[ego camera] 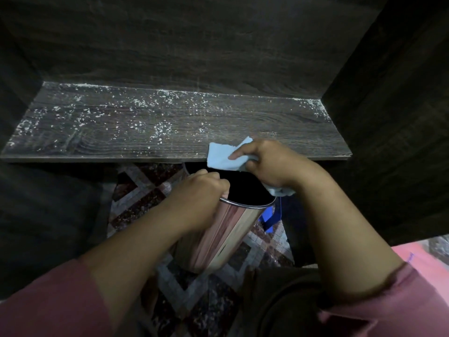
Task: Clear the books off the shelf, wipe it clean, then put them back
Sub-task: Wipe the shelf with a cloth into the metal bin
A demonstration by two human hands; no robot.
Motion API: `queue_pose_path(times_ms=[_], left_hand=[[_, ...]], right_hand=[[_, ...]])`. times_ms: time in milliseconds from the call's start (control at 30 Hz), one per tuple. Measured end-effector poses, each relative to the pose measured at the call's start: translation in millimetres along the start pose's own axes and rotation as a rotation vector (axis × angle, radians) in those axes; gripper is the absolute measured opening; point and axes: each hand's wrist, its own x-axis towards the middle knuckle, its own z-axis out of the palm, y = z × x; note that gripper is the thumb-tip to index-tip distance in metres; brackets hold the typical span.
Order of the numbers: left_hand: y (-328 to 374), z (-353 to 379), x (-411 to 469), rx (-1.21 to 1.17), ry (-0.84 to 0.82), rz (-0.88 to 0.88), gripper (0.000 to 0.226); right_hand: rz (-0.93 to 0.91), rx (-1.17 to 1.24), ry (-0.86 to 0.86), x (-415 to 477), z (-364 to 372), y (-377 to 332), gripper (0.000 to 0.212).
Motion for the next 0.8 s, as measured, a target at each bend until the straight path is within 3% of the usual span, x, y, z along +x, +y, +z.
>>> queue_pose_path(times_ms=[67,167,233,367,400,567,700,800], left_hand=[[0.2,-0.2,-0.4,0.004,-0.001,0.018,0.027],[-0.4,0.4,-1.2,-0.001,0.006,0.021,0.028],[-1.1,1.4,-0.5,0.007,0.012,0.019,0.026],[-1.3,2.5,1.8,0.006,0.01,0.021,0.027],[-1.5,2.5,2.3,0.003,0.01,0.021,0.026],[0.4,2.0,4.4,-0.003,0.011,0.013,0.026],[3.5,6.3,11.0,0.02,0.001,0.02,0.028],[6.5,9.9,18.0,0.028,0.005,0.038,0.028]], right_hand=[[-0.029,0.073,0.119,-6.2,-6.4,-0.9,0.037],[-0.041,0.229,0.432,-9.5,-12.3,-4.2,0.032],[-0.04,0.253,0.513,-12.2,-12.2,-10.1,0.029],[0.049,0.008,0.154,-11.6,1.8,-6.3,0.028],[0.07,0.012,0.133,-12.4,0.9,-6.1,0.028],[0.039,0.081,0.435,-14.2,-13.4,-12.1,0.027],[0.089,0.033,0.171,-13.6,2.4,-2.0,0.029],[0.139,0.122,0.31,-12.8,-10.2,9.3,0.028]])
